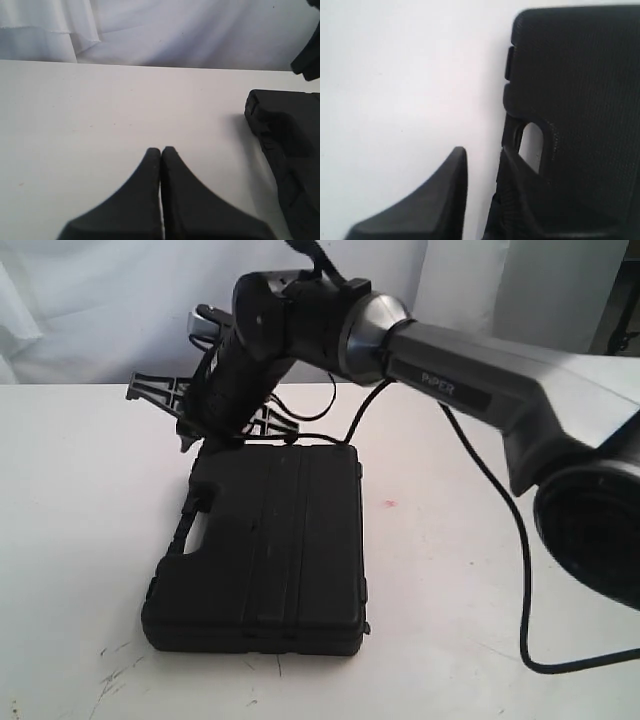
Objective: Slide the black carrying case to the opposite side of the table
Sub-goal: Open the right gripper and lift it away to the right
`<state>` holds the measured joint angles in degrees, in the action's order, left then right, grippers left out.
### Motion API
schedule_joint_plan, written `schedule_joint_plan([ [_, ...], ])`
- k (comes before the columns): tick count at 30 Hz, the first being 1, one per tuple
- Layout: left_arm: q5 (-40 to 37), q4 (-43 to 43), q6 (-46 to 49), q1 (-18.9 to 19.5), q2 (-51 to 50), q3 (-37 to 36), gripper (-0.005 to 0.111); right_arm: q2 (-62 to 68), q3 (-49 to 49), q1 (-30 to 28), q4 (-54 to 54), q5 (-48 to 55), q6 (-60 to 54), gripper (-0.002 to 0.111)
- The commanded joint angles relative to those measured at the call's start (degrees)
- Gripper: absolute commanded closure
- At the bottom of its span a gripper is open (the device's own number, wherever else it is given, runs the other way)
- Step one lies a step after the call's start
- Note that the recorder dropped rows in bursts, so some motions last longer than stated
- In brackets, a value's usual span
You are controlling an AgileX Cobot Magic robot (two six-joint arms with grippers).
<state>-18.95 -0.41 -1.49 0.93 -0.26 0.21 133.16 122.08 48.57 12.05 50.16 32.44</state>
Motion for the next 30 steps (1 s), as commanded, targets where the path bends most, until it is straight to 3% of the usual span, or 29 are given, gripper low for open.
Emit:
schedule_joint_plan([
  [1,0.8,-0.1,0.1,0.2,0.3,-0.2,0.107,-3.0,0.1,-0.9,-1.1,3.3,-8.9,0.108],
  [5,0.8,-0.1,0.1,0.2,0.3,-0.2,0.107,-5.2,0.0,-0.9,-6.3,7.6,-20.9,0.108],
  [11,0.8,-0.1,0.1,0.2,0.3,-0.2,0.107,-9.4,-7.2,-0.9,-6.5,6.7,-25.3,0.108],
  [24,0.8,-0.1,0.1,0.2,0.3,-0.2,0.107,-37.8,-47.4,-0.9,-2.6,-27.8,-33.2,0.108],
  [30,0.8,-0.1,0.1,0.2,0.3,-0.2,0.107,-51.6,-61.9,-0.9,-3.0,-35.5,-33.5,0.108],
])
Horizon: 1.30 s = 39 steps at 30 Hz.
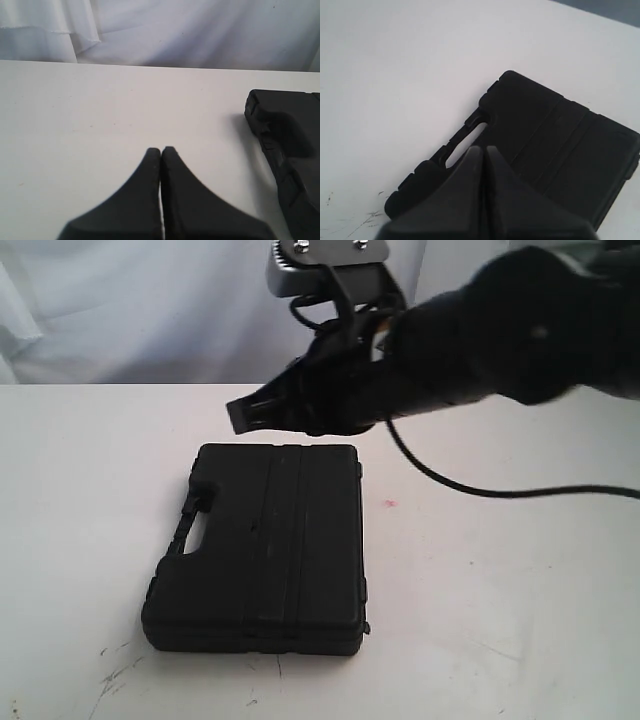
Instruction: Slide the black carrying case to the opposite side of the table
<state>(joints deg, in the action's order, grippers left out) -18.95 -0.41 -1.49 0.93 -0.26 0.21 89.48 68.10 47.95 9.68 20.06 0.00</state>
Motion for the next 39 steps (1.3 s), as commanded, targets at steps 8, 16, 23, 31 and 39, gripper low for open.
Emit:
schedule_joint_plan([
  [8,0.8,-0.1,0.1,0.2,0.3,-0.2,0.107,-20.1,-11.5,-0.3,-3.0,5.8,-1.2,0.108],
  [16,0.8,-0.1,0.1,0.2,0.3,-0.2,0.107,-27.1,-11.5,-0.3,-4.7,8.4,-1.8,0.108],
  [23,0.8,-0.1,0.1,0.2,0.3,-0.2,0.107,-34.8,-11.5,-0.3,-6.4,13.7,-1.9,0.108],
  [31,0.8,-0.1,0.1,0.2,0.3,-0.2,0.107,-45.8,-14.8,-1.2,-9.0,14.9,-1.9,0.108],
  [39,0.8,-0.1,0.1,0.2,0.3,-0.2,0.107,-56.3,-30.7,-15.0,-7.5,0.9,-1.3,0.108],
])
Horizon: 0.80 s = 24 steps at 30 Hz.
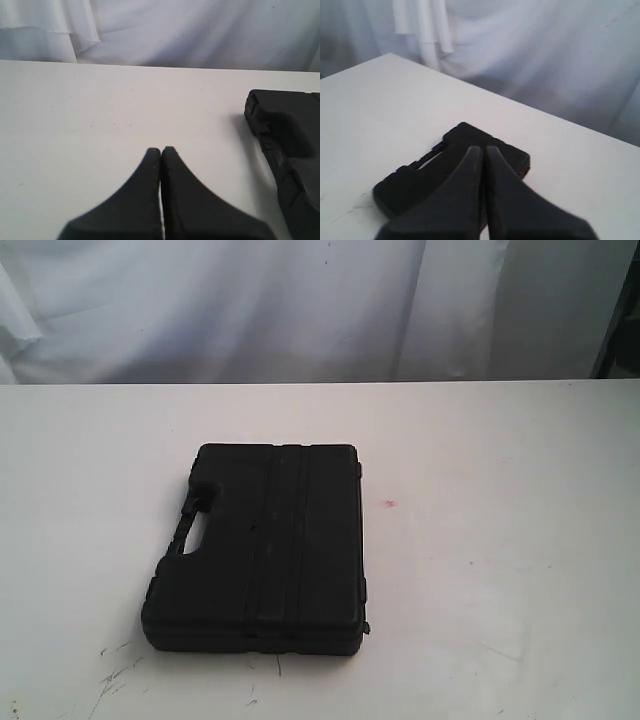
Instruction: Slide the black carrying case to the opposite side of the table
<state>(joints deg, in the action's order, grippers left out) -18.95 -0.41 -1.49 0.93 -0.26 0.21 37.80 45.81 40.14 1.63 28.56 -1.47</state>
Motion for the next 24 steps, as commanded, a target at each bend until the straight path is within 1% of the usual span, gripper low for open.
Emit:
schedule_joint_plan([
  [1,0.8,-0.1,0.1,0.2,0.3,-0.2,0.107,-6.3,-10.9,-9.6,1.3,-9.9,0.2,0.108],
  [4,0.8,-0.1,0.1,0.2,0.3,-0.2,0.107,-11.1,-17.4,-16.5,3.9,-16.9,0.7,0.108],
  [7,0.8,-0.1,0.1,0.2,0.3,-0.2,0.107,-15.7,-22.6,-23.2,4.4,-21.1,2.3,0.108],
  [11,0.8,-0.1,0.1,0.2,0.3,-0.2,0.107,-21.1,-26.5,-30.1,4.5,-21.3,3.1,0.108],
  [15,0.8,-0.1,0.1,0.2,0.3,-0.2,0.107,-25.7,-28.2,-34.5,3.5,-19.4,3.1,0.108],
  [19,0.8,-0.1,0.1,0.2,0.3,-0.2,0.107,-30.4,-28.2,-38.2,1.7,-14.7,2.8,0.108],
  [24,0.8,-0.1,0.1,0.2,0.3,-0.2,0.107,-32.9,-28.2,-38.6,0.7,-11.4,2.8,0.108],
])
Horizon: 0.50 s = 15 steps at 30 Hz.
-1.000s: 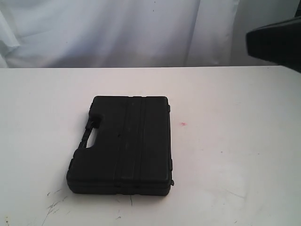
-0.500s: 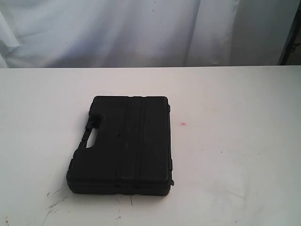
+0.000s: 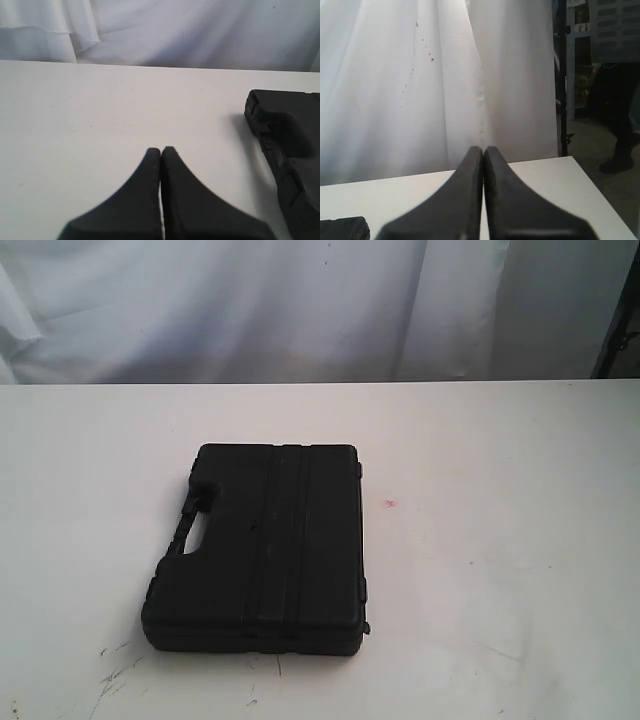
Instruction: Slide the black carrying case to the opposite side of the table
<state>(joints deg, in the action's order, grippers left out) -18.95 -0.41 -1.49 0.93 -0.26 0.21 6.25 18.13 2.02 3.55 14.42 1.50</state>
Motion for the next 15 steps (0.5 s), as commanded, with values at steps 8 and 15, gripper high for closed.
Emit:
schedule_joint_plan([
  [8,0.8,-0.1,0.1,0.2,0.3,-0.2,0.107,-2.8,-4.3,-0.3,-1.2,2.1,-0.2,0.108],
  [15,0.8,-0.1,0.1,0.2,0.3,-0.2,0.107,-6.3,-16.9,-0.3,-1.2,-1.3,0.3,0.108],
])
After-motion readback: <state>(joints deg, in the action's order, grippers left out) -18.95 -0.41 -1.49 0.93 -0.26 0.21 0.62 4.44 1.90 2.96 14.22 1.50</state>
